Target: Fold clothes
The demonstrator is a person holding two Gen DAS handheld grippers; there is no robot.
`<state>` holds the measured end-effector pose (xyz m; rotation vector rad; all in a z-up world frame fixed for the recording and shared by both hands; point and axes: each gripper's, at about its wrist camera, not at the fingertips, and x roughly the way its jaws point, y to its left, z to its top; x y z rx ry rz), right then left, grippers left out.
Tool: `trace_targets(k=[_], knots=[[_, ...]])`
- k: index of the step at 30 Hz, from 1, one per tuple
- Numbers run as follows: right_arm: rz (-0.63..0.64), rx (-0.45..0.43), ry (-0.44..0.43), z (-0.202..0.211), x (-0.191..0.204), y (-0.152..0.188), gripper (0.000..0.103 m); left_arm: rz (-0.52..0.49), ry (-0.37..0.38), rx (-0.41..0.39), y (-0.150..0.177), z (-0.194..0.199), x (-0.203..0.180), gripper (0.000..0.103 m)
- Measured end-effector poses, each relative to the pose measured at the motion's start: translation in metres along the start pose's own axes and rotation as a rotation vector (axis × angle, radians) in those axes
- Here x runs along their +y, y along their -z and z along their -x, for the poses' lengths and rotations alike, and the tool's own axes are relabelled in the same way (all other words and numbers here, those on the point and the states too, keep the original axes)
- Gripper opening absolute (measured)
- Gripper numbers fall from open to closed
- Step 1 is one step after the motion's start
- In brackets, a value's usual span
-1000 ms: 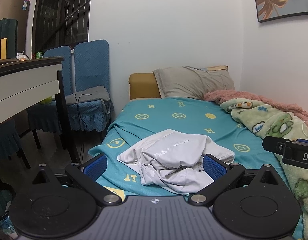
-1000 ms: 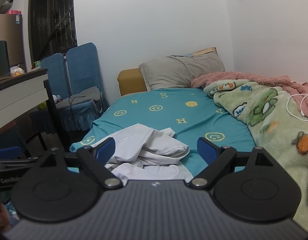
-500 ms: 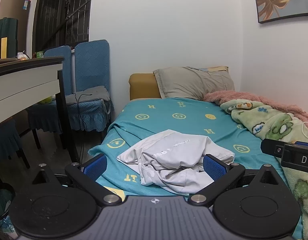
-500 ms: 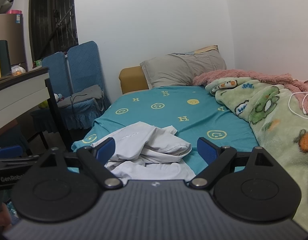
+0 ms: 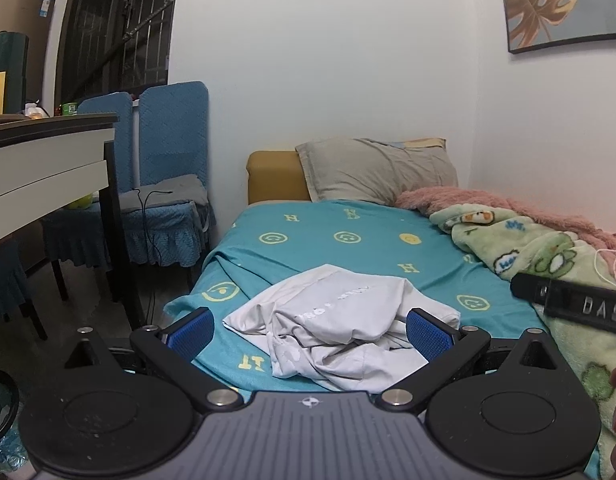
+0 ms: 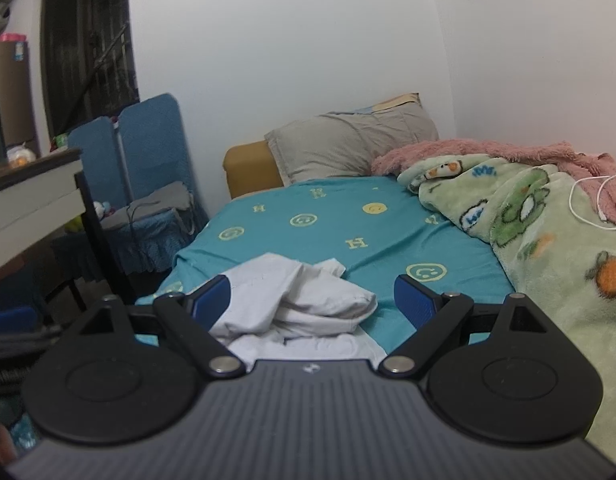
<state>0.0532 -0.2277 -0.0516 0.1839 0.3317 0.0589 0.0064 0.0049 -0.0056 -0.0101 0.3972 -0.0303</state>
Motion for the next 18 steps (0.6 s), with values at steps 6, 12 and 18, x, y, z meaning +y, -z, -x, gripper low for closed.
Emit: trace_targets(k=[6,12,18], knots=[[-0.039,-0.049,-0.005,-0.009,0.026,-0.030,0.090,0.059,0.004,0.009,-0.002,-0.004,0.017,0.103],[-0.047,-0.147,-0.043,-0.014,0.040,-0.076,0.090,0.122,0.026,0.025,0.002,-0.008,0.039,0.103],[-0.088,-0.183,0.000,-0.020,-0.002,-0.086,0.090,0.135,0.095,0.085,0.008,-0.029,0.040,0.103]])
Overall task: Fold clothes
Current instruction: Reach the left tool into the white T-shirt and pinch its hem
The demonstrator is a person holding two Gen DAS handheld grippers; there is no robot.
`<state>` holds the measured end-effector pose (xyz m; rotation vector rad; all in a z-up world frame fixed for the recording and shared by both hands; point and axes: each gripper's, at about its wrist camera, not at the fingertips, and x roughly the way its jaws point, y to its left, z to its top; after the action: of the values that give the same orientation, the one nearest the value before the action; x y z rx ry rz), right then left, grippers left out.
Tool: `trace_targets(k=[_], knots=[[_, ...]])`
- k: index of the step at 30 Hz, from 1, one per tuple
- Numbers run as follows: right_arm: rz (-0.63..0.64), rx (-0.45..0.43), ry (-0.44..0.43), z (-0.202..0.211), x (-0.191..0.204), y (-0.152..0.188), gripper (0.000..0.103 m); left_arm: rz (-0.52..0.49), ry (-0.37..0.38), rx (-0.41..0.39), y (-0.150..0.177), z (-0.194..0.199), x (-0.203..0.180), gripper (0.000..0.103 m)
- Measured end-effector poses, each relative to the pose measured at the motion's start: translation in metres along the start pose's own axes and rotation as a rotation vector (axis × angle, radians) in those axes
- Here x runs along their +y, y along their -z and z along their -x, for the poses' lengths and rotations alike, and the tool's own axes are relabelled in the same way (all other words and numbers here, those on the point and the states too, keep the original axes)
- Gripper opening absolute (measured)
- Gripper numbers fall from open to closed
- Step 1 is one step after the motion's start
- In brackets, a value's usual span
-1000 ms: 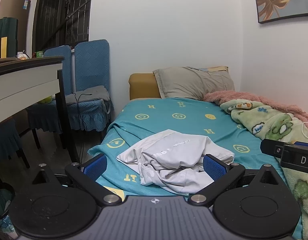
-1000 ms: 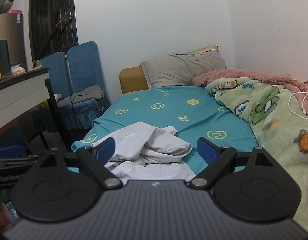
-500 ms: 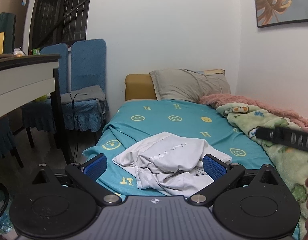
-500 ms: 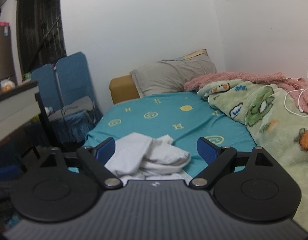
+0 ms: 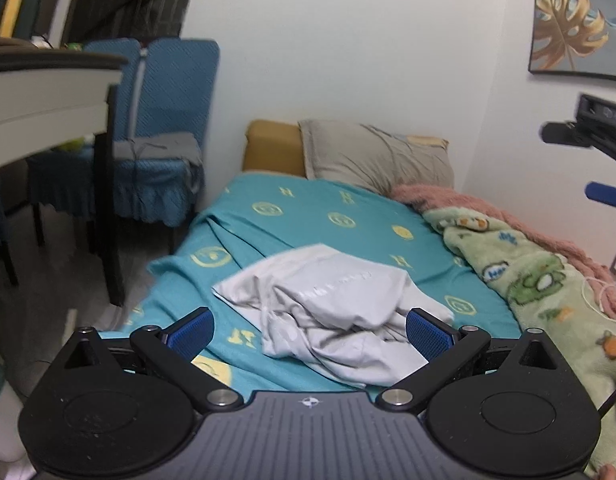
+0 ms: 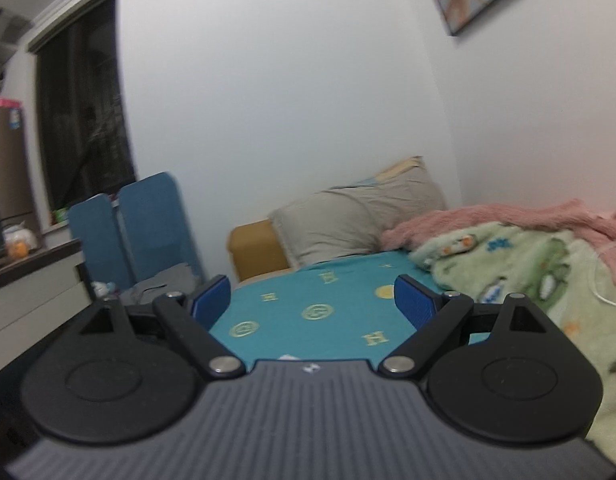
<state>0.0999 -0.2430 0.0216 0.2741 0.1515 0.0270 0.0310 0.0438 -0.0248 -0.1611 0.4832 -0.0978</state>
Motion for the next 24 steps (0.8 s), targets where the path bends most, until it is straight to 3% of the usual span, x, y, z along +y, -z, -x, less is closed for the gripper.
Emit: trace_targets(k=[8,11,15,19,22,23,24], knots=[[-0.125,0.082,0.060,-0.015,-0.063,0.028,0.090,-0.110,0.042,0.257,0.008,-0.116,-0.051,0.102],[-0.180,0.120,0.073,-0.022,-0.081,0.043,0.090,-0.033,0.033,0.319,0.020,-0.166,-0.057,0.101],[-0.126,0.155,0.079,-0.042,-0.089,0.063,0.090,0.065,0.016,0.364,0.037,-0.217,-0.054,0.094],[-0.150,0.227,0.059,-0.067,-0.094,0.081,0.090,0.007,-0.045,0.345,0.045,-0.234,-0.050,0.060],[-0.150,0.272,0.048,-0.079,-0.091,0.092,0.090,0.024,-0.023,0.312,0.038,-0.225,-0.043,0.022],[-0.139,0.280,0.048,-0.080,-0.089,0.095,0.090,0.026,-0.016,0.300,0.035,-0.221,-0.042,0.013],[-0.127,0.288,0.048,-0.082,-0.087,0.097,0.090,0.016,-0.009,0.278,0.030,-0.213,-0.042,0.012]])
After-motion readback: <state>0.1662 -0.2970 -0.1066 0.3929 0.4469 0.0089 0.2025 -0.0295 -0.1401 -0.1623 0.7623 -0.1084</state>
